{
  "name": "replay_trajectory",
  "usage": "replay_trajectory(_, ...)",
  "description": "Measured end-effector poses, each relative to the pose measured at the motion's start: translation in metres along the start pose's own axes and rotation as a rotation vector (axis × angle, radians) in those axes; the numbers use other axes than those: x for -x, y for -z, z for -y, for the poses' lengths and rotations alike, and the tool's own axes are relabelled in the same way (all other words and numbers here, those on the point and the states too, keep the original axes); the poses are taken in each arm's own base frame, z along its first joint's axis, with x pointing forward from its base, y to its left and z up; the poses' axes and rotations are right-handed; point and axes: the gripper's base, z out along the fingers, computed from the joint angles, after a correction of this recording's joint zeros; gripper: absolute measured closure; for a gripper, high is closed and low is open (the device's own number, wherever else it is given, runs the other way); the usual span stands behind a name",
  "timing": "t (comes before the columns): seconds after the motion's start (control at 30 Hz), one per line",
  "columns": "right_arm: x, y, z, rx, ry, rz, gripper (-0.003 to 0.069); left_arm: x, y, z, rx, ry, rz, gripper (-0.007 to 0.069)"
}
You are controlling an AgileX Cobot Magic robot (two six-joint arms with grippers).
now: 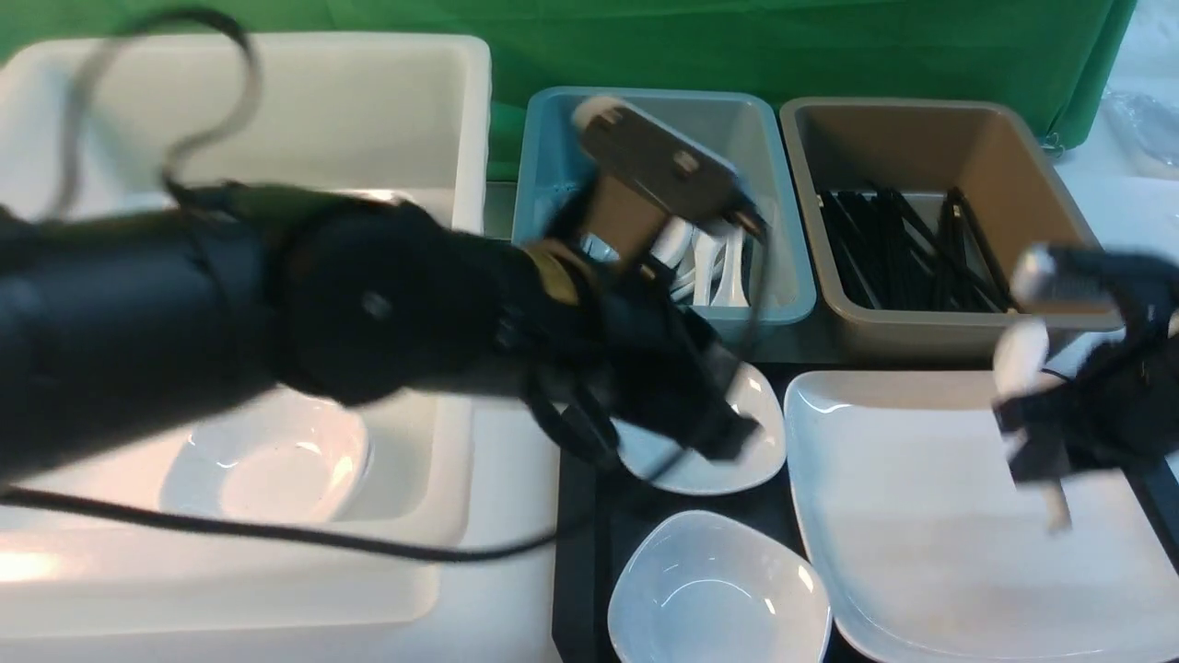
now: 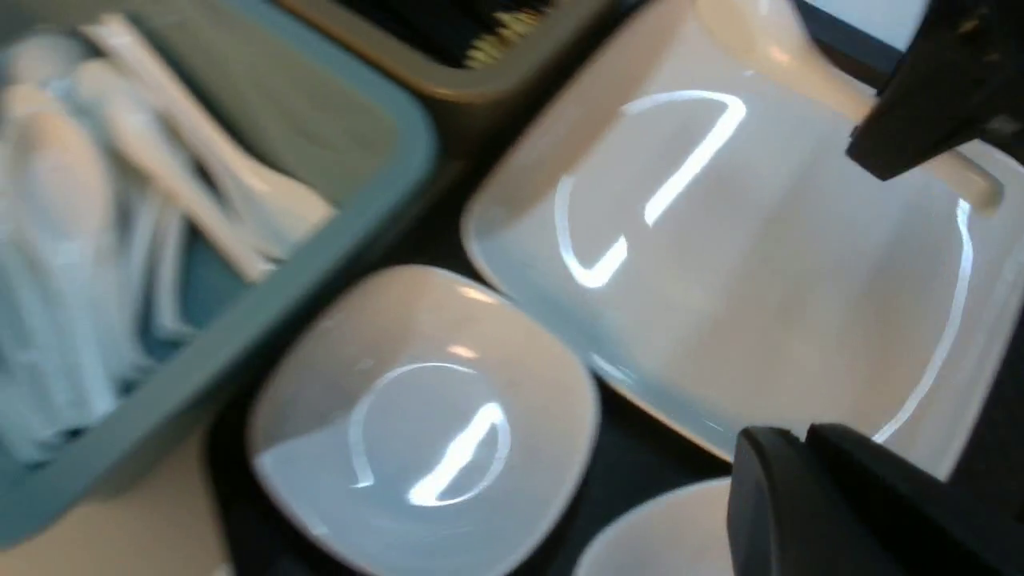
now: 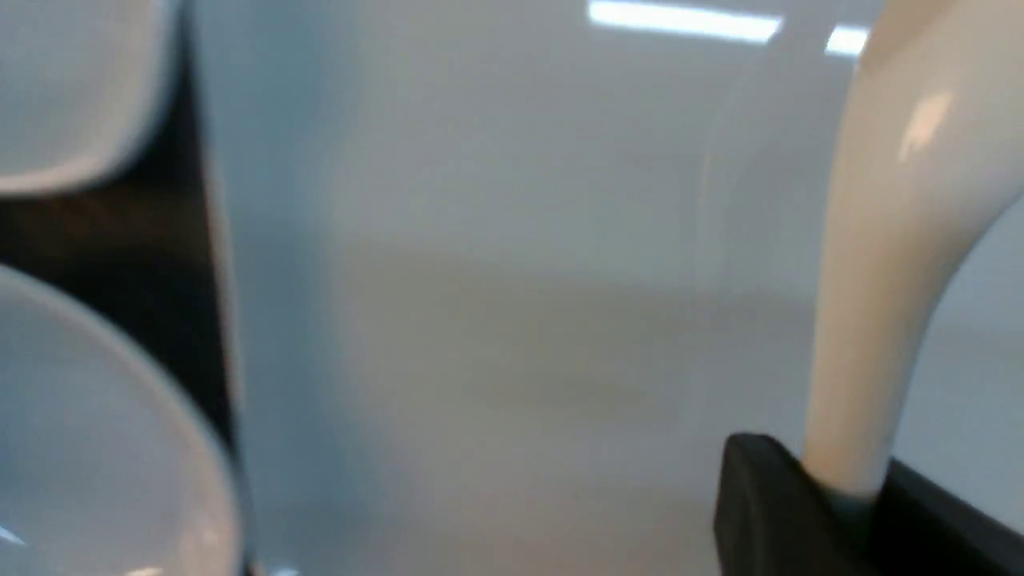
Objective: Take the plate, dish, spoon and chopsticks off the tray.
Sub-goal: Use the right arm to put the soup spoon into the small storage box in the middle
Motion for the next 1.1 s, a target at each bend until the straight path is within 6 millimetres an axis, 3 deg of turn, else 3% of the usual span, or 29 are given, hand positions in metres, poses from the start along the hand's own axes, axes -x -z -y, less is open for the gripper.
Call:
replay_trajectory(0.17,0.059,0.03,-0.051,0.093,0.156,0.186,0.058,0.005,0.032,-0.026,0.068,0.041,0.034,0.061)
replay_trajectory(0.2,0.062,0.031,-0.051,0.094,0.157,0.193,0.058,0.005,0.033,-0.027,0.074,0.042,0.036,0.061)
replay_trajectory(0.23,0.082,0.032,-0.07,0.121,0.205,0.233,0.058,0.006,0.041,-0.032,0.094,0.042,0.052,0.061)
replay_trajectory(0.33,0.117,0.02,-0.105,0.169,0.277,0.277,0.058,0.008,0.052,-0.041,0.13,0.046,0.073,0.061)
replay_trajectory(0.37,0.122,0.018,-0.107,0.171,0.281,0.282,0.058,0.008,0.052,-0.042,0.131,0.047,0.074,0.061)
replay_trajectory(0.43,0.146,-0.003,-0.127,0.2,0.283,0.295,0.0571,0.006,0.055,-0.044,0.134,0.055,0.06,0.061)
replay_trajectory(0.47,0.146,-0.003,-0.128,0.202,0.281,0.294,0.0569,0.006,0.055,-0.044,0.135,0.055,0.06,0.061)
replay_trajectory(0.53,0.165,-0.027,-0.141,0.223,0.262,0.289,0.0512,0.003,0.055,-0.043,0.117,0.058,0.02,0.061)
replay_trajectory(0.57,0.166,-0.029,-0.141,0.223,0.261,0.287,0.0504,0.002,0.055,-0.043,0.116,0.057,0.017,0.061)
replay_trajectory(0.6,0.172,-0.04,-0.144,0.23,0.247,0.271,0.0417,0.0,0.055,-0.042,0.107,0.054,-0.006,0.061)
replay_trajectory(0.63,0.173,-0.042,-0.144,0.232,0.247,0.265,0.0407,0.0,0.055,-0.042,0.105,0.053,-0.011,0.061)
replay_trajectory(0.7,0.174,-0.048,-0.144,0.231,0.251,0.221,0.0291,-0.003,0.055,-0.042,0.101,0.04,-0.04,0.061)
replay_trajectory(0.77,0.17,-0.045,-0.144,0.228,0.265,0.174,0.0233,-0.005,0.055,-0.041,0.094,0.034,-0.064,0.061)
replay_trajectory(0.83,0.166,-0.039,-0.144,0.216,0.286,0.132,0.0222,-0.006,0.055,-0.041,0.09,0.035,-0.071,0.061)
replay_trajectory(0.9,0.157,-0.022,-0.141,0.179,0.348,0.058,0.0289,-0.005,0.055,-0.039,0.081,0.032,-0.08,0.061)
replay_trajectory(0.93,0.156,-0.02,-0.141,0.176,0.355,0.051,0.0289,-0.005,0.055,-0.039,0.078,0.031,-0.083,0.061)
replay_trajectory(1.03,0.144,0.03,-0.132,0.115,0.41,0.073,0.0541,0.004,0.059,-0.031,0.039,0.02,-0.106,0.061)
replay_trajectory(1.1,0.13,0.072,-0.126,0.101,0.409,0.133,0.0606,0.014,0.064,-0.026,0.01,0.018,-0.129,0.061)
